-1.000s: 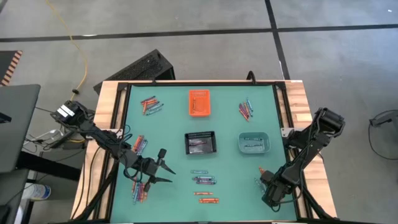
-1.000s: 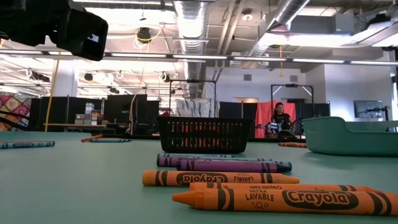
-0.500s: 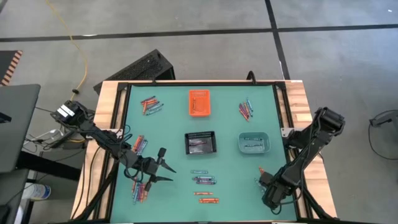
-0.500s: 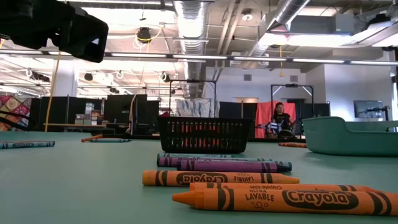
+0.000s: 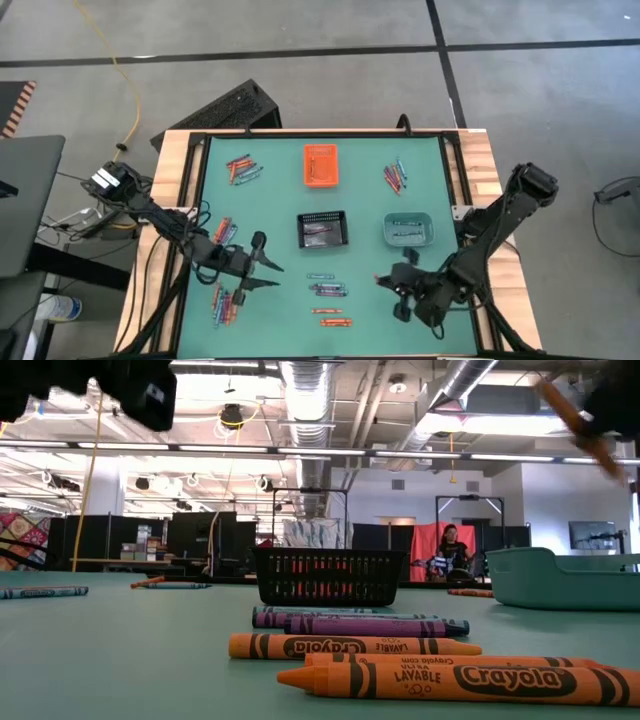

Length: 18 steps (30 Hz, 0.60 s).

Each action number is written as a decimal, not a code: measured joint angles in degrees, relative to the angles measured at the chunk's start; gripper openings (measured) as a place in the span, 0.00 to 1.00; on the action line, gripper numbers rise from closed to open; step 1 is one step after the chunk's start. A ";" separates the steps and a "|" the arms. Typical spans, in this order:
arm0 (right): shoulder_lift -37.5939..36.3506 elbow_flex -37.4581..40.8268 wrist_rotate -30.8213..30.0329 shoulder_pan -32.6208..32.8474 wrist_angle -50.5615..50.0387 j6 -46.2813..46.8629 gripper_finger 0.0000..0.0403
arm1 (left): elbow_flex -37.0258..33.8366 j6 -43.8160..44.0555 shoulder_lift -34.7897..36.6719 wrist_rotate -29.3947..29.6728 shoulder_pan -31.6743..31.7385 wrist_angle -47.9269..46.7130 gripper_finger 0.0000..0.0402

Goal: Sort crayons
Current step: Put the orange crayon into the orange bin

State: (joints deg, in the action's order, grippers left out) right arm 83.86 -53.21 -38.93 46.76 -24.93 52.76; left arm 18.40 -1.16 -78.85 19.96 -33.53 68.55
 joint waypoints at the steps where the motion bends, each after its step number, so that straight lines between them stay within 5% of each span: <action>1: 0.60 -0.02 -0.37 -1.20 4.22 -4.97 0.00 | 0.94 0.22 0.00 0.37 0.42 0.01 0.36; 9: 7.84 -0.02 8.07 -10.60 31.75 -41.43 0.00 | 16.22 -0.17 -11.94 -1.67 4.55 -7.18 0.36; 18: 9.29 -0.02 11.01 -11.29 39.92 -56.96 0.00 | 21.59 -2.16 -17.09 1.74 5.03 -8.57 0.36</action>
State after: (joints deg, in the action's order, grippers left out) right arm 93.14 -53.23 -27.92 35.47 14.99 -4.19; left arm 39.99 -3.32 -95.94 21.69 -28.50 59.97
